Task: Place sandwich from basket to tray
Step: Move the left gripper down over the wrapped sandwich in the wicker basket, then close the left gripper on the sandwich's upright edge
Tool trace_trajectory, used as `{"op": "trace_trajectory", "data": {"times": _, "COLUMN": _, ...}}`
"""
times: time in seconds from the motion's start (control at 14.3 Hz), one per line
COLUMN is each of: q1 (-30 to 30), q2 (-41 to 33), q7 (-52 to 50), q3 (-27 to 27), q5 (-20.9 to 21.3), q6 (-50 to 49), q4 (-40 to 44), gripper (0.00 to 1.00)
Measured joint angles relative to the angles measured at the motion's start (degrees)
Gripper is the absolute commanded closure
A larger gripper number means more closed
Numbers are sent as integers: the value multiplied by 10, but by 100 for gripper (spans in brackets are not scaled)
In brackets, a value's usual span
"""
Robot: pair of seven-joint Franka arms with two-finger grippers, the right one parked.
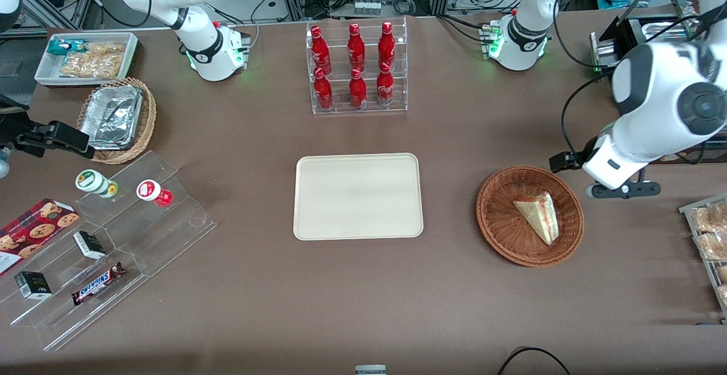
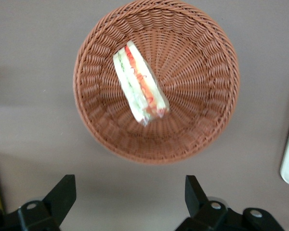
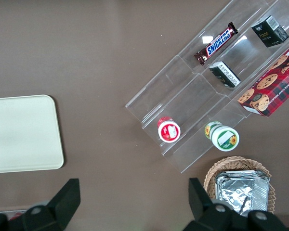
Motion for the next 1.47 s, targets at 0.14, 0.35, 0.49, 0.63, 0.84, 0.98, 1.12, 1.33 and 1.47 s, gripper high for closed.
{"op": "trace_trajectory", "data": {"times": 0.14, "q1": 0, "q2": 1, "q7": -4, "q3": 1, "q5": 0, "q6": 89, "q4": -54, "gripper": 0}}
{"op": "trace_trajectory", "data": {"times": 0.35, "q1": 0, "q2": 13, "q7": -104, "q3": 2, "q5": -2, "q6": 193, "q4": -111, "gripper": 0}}
{"op": "trace_trajectory", "data": {"times": 0.49, "q1": 0, "q2": 28, "q7": -174, "q3": 2, "q5": -2, "q6": 225, "q4": -118, "gripper": 0}}
{"op": "trace_trajectory", "data": {"times": 0.63, "q1": 0, "q2": 44, "q7": -225, "q3": 2, "q5": -3, "q6": 243, "q4": -117, "gripper": 0}}
{"op": "trace_trajectory", "data": {"times": 0.84, "q1": 0, "q2": 73, "q7": -310, "q3": 2, "q5": -6, "q6": 269, "q4": -105, "gripper": 0}}
{"op": "trace_trajectory", "data": {"times": 0.98, "q1": 0, "q2": 94, "q7": -335, "q3": 2, "q5": -6, "q6": 288, "q4": -99, "gripper": 0}}
{"op": "trace_trajectory", "data": {"times": 1.12, "q1": 0, "q2": 115, "q7": -342, "q3": 2, "q5": -6, "q6": 303, "q4": -93, "gripper": 0}}
{"op": "trace_trajectory", "data": {"times": 1.33, "q1": 0, "q2": 142, "q7": -344, "q3": 2, "q5": -7, "q6": 308, "q4": -85, "gripper": 46}}
{"op": "trace_trajectory", "data": {"times": 1.47, "q1": 0, "q2": 148, "q7": -344, "q3": 1, "q5": -7, "q6": 308, "q4": -85, "gripper": 77}}
